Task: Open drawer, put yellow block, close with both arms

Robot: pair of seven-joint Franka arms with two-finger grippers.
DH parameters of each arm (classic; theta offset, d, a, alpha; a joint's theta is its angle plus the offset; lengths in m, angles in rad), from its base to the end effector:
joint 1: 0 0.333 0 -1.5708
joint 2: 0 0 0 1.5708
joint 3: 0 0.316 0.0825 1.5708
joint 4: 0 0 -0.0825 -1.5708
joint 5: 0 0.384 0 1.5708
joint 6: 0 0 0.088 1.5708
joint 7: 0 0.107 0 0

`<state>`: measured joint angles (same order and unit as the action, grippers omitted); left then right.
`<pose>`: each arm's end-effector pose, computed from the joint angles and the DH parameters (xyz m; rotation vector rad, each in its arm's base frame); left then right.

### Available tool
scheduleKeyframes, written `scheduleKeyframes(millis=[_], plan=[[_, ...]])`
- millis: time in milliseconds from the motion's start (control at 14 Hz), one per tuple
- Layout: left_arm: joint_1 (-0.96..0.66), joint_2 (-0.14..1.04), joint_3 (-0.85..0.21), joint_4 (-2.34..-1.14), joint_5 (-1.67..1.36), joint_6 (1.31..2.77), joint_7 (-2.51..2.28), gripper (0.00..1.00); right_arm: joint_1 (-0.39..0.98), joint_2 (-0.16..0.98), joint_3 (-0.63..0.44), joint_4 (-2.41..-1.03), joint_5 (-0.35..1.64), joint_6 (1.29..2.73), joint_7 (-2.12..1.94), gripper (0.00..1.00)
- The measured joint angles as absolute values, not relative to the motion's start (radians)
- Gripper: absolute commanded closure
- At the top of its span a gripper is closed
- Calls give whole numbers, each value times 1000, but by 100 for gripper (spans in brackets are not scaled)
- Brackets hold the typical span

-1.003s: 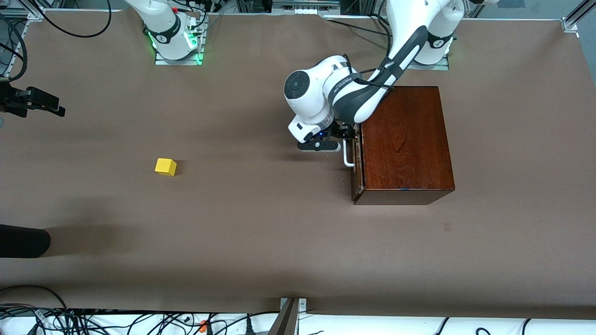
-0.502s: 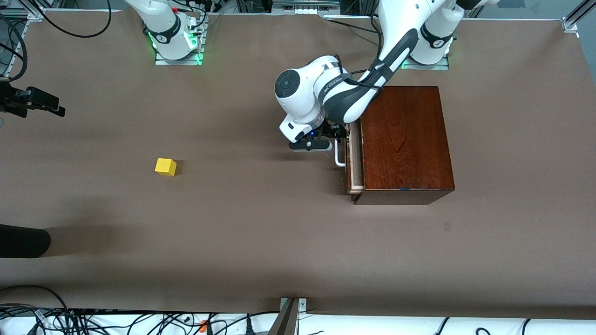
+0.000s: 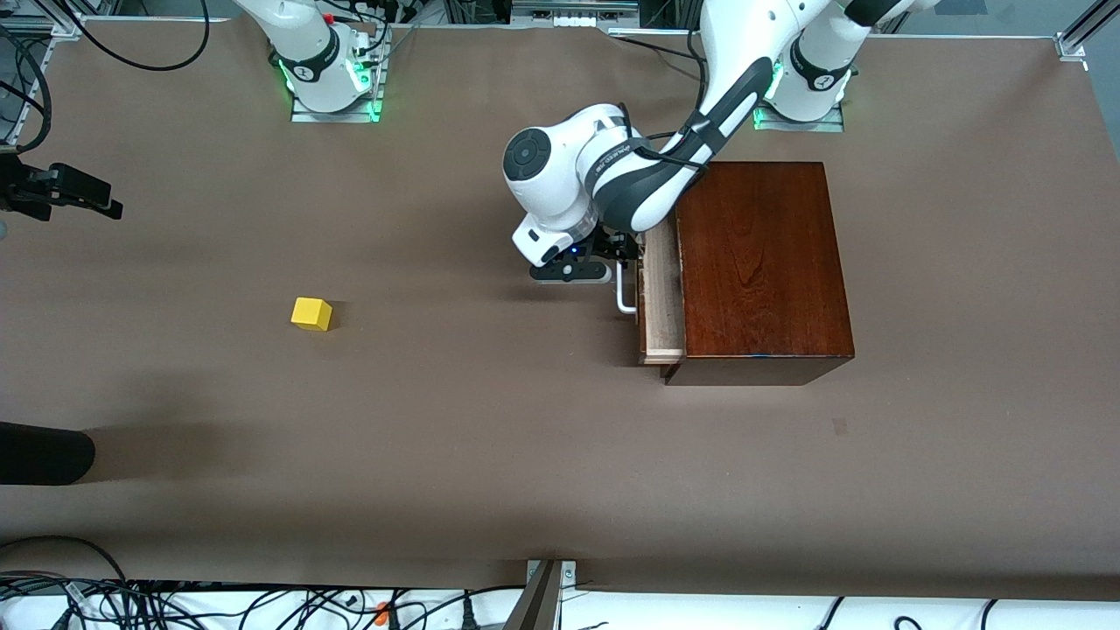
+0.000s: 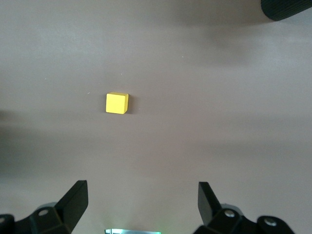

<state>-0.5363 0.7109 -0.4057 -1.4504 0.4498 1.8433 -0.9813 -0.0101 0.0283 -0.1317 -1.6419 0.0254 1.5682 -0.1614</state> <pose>0.4702 -0.5067 0.2723 -2.8507 0.1195 0.0366 0.5532 -0.0753 0.5753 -3.1010 -0.0283 0.1510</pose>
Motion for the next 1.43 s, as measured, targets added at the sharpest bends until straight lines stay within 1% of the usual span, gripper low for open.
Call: scheduleKeyframes(millis=[287,645,860,1003,1433], plan=[[-567,750,-410,-1382,441,1864,-1001,0,-10,28,-132,-1642,25,1568,-161,0],[-572,760,-408,-1372,441,1869,-1018,0,-10,28,-132,-1642,25,1568,-161,0],[-580,762,-407,-1368,441,1900,-1039,0,-10,28,-132,-1642,25,1568,-161,0],[-591,774,-410,-1351,440,1929,-1047,0,-10,28,-132,-1642,25,1568,-161,0],[-612,792,-409,-1313,439,1940,-1065,0,-10,28,-132,-1642,25,1568,-161,0]])
